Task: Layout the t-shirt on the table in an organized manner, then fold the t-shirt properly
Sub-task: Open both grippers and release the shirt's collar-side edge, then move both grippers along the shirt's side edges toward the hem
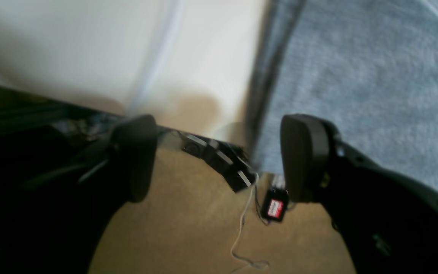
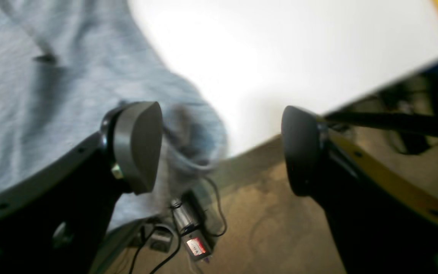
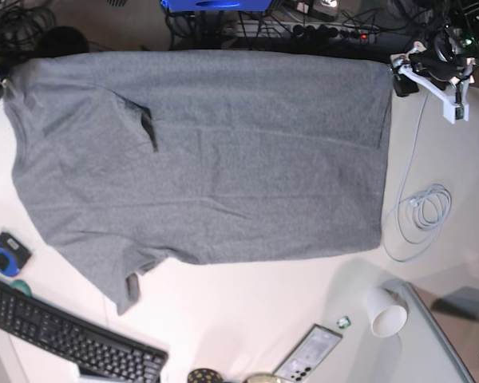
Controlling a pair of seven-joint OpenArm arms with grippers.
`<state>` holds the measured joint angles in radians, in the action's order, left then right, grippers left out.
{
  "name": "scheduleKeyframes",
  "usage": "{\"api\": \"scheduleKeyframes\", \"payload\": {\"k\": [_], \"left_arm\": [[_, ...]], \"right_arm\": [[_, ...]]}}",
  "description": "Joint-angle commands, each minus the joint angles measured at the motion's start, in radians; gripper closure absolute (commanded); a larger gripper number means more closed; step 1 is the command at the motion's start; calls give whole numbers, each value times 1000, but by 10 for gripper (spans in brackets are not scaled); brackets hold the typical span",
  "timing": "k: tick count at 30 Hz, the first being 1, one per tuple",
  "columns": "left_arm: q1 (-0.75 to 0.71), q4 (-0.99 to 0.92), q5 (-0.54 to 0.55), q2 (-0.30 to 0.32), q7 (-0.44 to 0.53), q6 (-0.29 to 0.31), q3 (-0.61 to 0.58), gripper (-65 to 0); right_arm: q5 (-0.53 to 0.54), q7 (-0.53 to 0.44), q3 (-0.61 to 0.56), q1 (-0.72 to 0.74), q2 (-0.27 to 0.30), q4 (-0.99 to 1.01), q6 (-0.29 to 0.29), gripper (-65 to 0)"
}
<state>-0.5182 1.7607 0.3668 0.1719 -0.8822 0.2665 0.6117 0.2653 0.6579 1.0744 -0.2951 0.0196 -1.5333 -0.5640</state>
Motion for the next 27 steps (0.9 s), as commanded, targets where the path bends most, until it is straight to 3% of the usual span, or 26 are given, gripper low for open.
{"api": "scheduleKeyframes", "payload": {"k": [1,5,8,10,13,15,16,22,27], "left_arm": [[5,43,11,8,19,7,9,-471],[91,46,8,8,18,7,1,-367],[165,41,8,8,-50,7,0,-163],[198,41,8,8,-104,7,7,0],[215,35,7,8,-111,7,7,0],[221,17,7,12,-111,7,-6,0],[234,11,7,12,-110,7,-19,0],[238,0,7,10,-110,7,-46,0],[260,-48,7,-2,-98,10,-83,0]], "right_arm": [[15,-25,-1,29,27,-20,3,-461],[15,-25,-72,119,107,47,-1,-453],[15,-23,-152,159,148,95,-1,-429],[15,-23,-190,155,150,89,-1,-356],[15,-25,-242,133,150,83,-1,-183],[15,-28,-290,129,150,86,-1,-30],[15,-28,-306,129,150,86,-1,0],[13,-28,-380,98,153,78,-1,-20],[13,-56,-483,136,211,152,-1,-20]]}}
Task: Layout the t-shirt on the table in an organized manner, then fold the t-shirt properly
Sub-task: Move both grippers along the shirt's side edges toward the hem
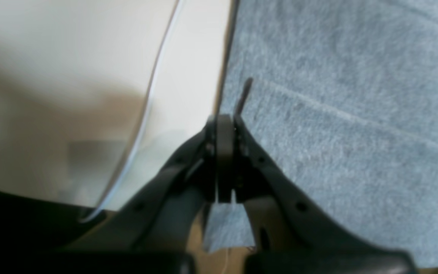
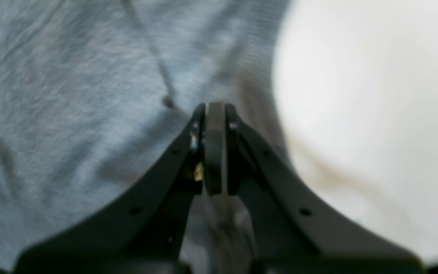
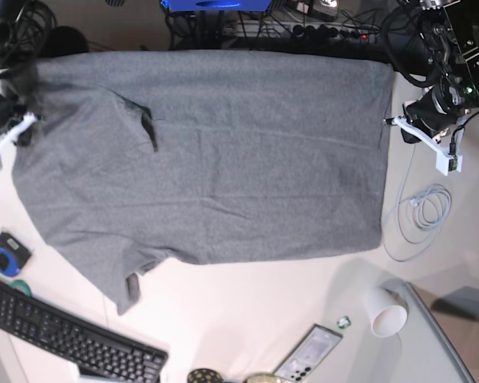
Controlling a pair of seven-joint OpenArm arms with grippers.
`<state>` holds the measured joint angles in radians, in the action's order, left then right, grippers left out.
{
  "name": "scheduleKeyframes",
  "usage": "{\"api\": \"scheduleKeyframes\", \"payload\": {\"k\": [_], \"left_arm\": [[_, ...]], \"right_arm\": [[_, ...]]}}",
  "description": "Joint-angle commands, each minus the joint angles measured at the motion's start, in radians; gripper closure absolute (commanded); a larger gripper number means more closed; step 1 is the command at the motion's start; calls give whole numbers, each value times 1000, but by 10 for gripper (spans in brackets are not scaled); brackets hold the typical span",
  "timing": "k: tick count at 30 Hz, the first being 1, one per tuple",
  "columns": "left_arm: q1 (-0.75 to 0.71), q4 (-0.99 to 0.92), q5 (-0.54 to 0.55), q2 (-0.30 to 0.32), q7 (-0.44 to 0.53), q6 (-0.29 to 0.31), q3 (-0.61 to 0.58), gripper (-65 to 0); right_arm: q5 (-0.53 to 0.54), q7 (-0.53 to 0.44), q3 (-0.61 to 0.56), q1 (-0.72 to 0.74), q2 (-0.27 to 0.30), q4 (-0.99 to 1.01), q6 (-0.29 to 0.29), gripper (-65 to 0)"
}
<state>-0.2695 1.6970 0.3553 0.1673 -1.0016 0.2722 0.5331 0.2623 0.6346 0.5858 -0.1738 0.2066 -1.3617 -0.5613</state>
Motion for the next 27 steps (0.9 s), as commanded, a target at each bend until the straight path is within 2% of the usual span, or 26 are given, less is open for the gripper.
{"api": "scheduleKeyframes", "payload": {"k": [1,5,10,13,16,22,27], "left_arm": [[16,7,18,2,46,5,-34,0],[22,-56,18,2,169,5,-141,0],[45,-154,18,2,264,2,-221,0],[54,-208,18,4,275,2,-235,0],[49,-225,12,4,277,2,-230,0],[60,-229,-184,-2,280,2,-230,0],[89,-262,-209,2,280,2,-229,0]], "right_arm": [[16,-58,-3,33,34,6,-4,-20],[16,-97,-46,112,67,78,-4,-20],[16,-106,-69,214,98,175,-4,-20],[13,-118,-92,282,123,272,-4,-20],[-27,-181,-134,316,138,359,-4,-20],[-96,-270,-138,336,136,500,1,-20],[-96,-269,-138,337,136,568,2,-18]]}}
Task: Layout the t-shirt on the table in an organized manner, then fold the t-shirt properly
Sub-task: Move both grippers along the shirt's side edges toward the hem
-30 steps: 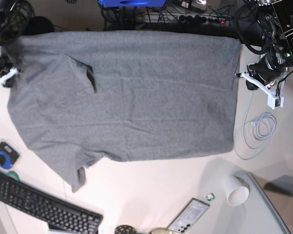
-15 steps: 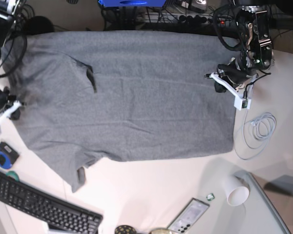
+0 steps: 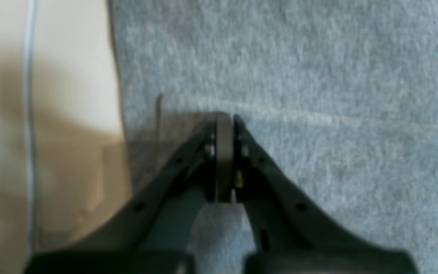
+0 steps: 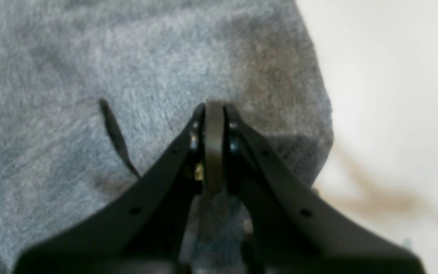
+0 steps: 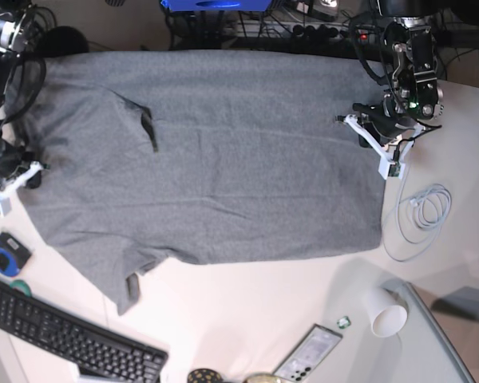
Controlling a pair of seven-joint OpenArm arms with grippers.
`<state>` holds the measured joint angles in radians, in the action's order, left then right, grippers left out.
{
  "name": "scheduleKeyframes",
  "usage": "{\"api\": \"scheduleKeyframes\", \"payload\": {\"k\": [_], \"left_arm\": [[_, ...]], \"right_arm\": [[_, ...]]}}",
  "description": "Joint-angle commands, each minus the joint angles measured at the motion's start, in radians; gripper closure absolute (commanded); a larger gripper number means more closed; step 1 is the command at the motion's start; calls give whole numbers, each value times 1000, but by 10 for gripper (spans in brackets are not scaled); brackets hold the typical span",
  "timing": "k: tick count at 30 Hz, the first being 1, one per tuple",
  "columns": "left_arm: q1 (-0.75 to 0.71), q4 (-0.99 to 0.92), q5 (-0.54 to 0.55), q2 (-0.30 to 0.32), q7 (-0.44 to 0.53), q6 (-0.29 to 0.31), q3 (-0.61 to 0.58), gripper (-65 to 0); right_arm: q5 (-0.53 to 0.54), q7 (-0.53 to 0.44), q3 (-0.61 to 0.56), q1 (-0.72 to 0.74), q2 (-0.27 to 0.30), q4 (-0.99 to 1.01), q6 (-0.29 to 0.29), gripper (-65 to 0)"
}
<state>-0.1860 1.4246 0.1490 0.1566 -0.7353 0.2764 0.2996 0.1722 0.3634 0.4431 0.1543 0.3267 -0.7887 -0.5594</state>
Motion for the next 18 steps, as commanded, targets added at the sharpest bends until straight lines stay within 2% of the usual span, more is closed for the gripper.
{"api": "scheduleKeyframes", "payload": {"k": [1,8,11,18], "left_arm": [[9,-11,-2,14,13,-2,5,0],[44,-127,-2,16,15,-2,5,0],[58,-126,-2,16,15,-2,5,0],[55,-44,-2,16,6,-2,6,0]], "right_arm": [[-6,3,4,8,16,-2,0,-18],[-6,6,4,-23,16,4,5,-18],[-6,6,4,-37,16,-1,39,-18],[-3,73,4,-66,13,-123,43,-18]]}}
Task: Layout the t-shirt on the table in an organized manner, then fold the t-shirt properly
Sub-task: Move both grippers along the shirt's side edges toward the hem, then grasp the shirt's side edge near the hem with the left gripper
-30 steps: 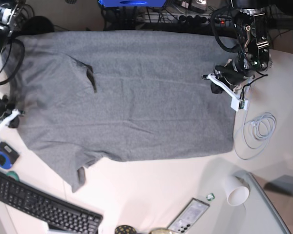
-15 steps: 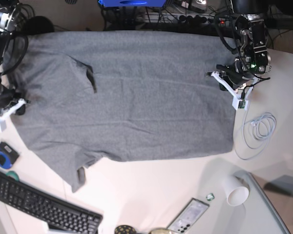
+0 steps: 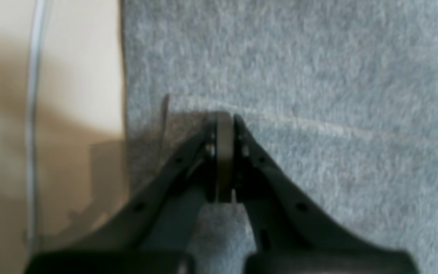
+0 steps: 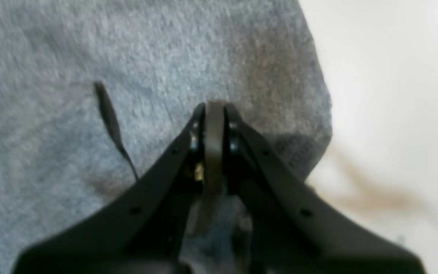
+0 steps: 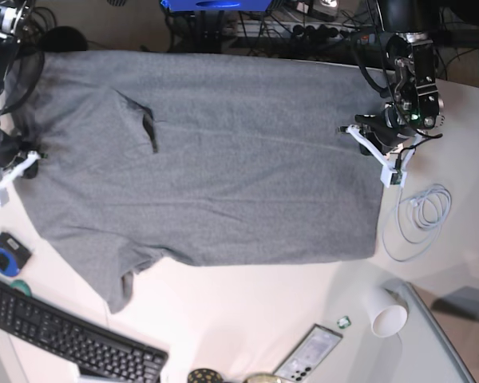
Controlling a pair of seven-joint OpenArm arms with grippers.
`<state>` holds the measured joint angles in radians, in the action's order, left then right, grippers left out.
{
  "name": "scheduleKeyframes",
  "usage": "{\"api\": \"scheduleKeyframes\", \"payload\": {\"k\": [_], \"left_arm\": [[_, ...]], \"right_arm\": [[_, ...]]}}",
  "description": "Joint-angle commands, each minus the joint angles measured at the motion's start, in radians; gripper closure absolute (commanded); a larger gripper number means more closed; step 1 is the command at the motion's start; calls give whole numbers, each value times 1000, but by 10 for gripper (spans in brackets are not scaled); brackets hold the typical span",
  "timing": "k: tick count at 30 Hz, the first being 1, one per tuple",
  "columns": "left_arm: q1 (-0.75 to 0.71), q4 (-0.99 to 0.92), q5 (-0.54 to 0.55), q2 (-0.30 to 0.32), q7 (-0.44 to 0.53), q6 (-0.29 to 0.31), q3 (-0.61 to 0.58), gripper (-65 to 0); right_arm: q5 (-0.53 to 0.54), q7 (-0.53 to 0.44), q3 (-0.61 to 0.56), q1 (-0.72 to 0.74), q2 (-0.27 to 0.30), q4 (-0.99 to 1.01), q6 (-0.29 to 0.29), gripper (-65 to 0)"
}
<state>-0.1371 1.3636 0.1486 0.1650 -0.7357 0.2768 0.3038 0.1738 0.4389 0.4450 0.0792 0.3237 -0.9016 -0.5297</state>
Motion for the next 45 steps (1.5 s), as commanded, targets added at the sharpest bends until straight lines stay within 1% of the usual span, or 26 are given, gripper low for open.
{"api": "scheduleKeyframes", "payload": {"k": [1,8,11,14,17,19,20,21,23,24,26,28,30,31,32,33,36,39,45], "left_arm": [[6,32,-2,8,6,-3,2,0],[20,113,-1,9,5,-3,4,0],[64,98,9,38,-25,-3,4,0],[141,58,9,51,-51,-3,4,0],[230,-20,9,66,-48,-1,4,0],[296,-89,7,80,-46,0,4,0],[327,-129,7,92,-46,0,4,0],[367,-178,7,98,-45,0,4,0],[439,-267,4,101,-45,0,4,0],[466,-301,-1,103,-41,0,4,-13],[509,-359,-2,113,-11,0,-2,-165],[534,-415,-2,117,48,0,-5,-304],[560,-485,-2,126,86,0,-7,-398],[574,-527,-2,129,100,0,-7,-431],[586,-570,-2,129,112,0,-8,-451],[601,-613,-2,129,129,0,-8,-459],[617,-686,-2,129,186,0,-8,-457],[617,-720,-2,126,221,0,-8,-457],[617,-752,-2,120,229,0,-8,-457]], "right_arm": [[-4,11,2,9,16,-31,13,-18],[-6,36,4,14,16,-172,15,-21],[-4,38,4,40,18,-210,15,-27],[-6,36,4,110,25,-164,15,-29],[-7,34,2,219,35,-55,15,-30],[-7,34,-1,282,55,20,15,-33],[-7,33,-1,311,58,57,15,-47],[-7,33,-1,339,61,94,15,-75],[-7,-2,-2,370,62,143,15,-156],[-7,-32,-2,370,64,155,15,-194],[-7,-87,-4,370,64,167,15,-279],[-7,-93,-4,364,64,167,15,-377],[-7,-93,-4,353,64,167,15,-468],[-7,-93,-4,344,64,166,15,-503],[-7,-96,-4,336,64,166,15,-522],[-7,-97,-4,330,64,166,15,-525],[-7,-97,-4,317,64,166,9,-524],[-7,-97,-4,301,62,160,9,-524],[-7,-97,-1,287,61,160,9,-524]]}}
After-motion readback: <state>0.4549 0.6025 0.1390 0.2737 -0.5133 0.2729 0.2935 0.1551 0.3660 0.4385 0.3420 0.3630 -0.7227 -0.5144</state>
